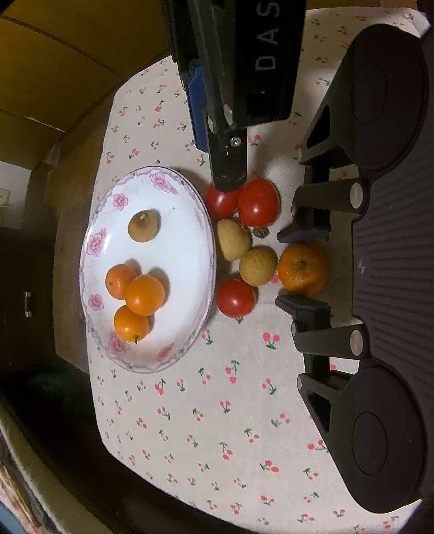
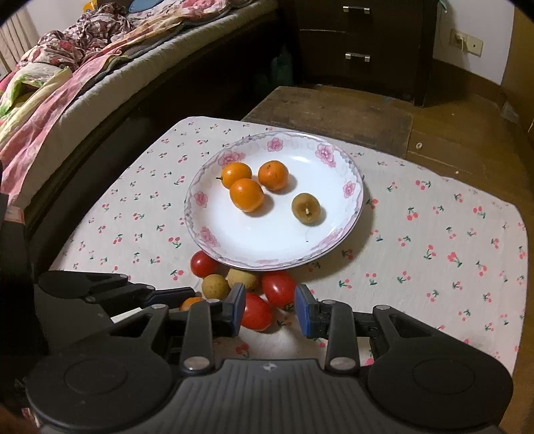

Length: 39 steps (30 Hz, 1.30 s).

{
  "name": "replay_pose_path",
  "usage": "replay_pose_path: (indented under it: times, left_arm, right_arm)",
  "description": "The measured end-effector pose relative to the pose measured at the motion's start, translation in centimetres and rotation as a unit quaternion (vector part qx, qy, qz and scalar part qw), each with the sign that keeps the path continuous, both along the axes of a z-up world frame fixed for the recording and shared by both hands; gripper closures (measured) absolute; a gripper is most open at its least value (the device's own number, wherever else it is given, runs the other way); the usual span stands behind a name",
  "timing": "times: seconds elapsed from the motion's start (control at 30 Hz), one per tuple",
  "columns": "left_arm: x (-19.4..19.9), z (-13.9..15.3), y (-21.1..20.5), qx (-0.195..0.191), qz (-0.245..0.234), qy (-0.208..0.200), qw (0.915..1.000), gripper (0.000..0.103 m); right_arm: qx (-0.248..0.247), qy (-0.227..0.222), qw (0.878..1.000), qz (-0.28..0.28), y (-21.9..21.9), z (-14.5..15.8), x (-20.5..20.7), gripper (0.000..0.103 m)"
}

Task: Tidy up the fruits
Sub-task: 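Move both grippers back to the fruit and close the left gripper on a mandarin, then grasp a red tomato with the right gripper while the left gripper holds the mandarin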

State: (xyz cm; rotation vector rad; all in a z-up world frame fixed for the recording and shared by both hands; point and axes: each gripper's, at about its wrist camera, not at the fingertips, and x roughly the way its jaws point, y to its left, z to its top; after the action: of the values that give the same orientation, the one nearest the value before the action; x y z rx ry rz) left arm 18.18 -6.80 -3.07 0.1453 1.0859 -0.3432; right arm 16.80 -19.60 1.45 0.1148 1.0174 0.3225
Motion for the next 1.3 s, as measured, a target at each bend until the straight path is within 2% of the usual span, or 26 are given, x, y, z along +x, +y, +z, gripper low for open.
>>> replay_pose_path:
  times: [0.4,0.5,0.67,0.7,0.77,0.9,1.1,1.3]
  left_arm:
    - [-1.5,0.7,2.5,-0.008,0.010,0.009,0.9999,0.061]
    - [-1.6,0.5,2.9,-0.006,0.009,0.013,0.9999,0.061]
    - [-1.7,0.3,3.8,-0.006,0.012,0.018,0.9997,0.060]
    - [-1.8,0.4,3.9,-0.007,0.012,0.018,0.9997,0.060]
    - [-1.8,0.5,4.1,-0.009,0.013,0.017,0.9997,0.059]
    - [-2.0,0.5,4.2,-0.008,0.011,0.015,0.9998,0.059]
    - [-2.4,0.2,4.2,-0.001,0.000,0.016,0.9999,0.058]
    - [-2.3,0.1,4.6,-0.004,0.003,0.019,0.9998,0.052]
  right_arm:
    - [0.006,0.014,0.999,0.028,2.2,-2.2,0.9,0.070]
    - [0.033,0.034,0.998,0.032,2.0,-2.4,1.1,0.070]
    - [0.101,0.086,0.989,0.061,0.9,-1.7,0.2,0.070]
    - [0.108,0.083,0.988,0.067,0.8,-1.3,-0.1,0.070]
    - [0.096,0.067,0.991,0.062,0.9,-0.6,-0.6,0.069]
    - [0.020,0.033,0.997,0.069,2.9,-0.5,-0.5,0.068]
    - [-0.006,0.036,0.993,0.111,5.4,-1.6,0.0,0.068]
    - [-0.026,0.046,0.993,0.106,5.8,-2.9,0.4,0.068]
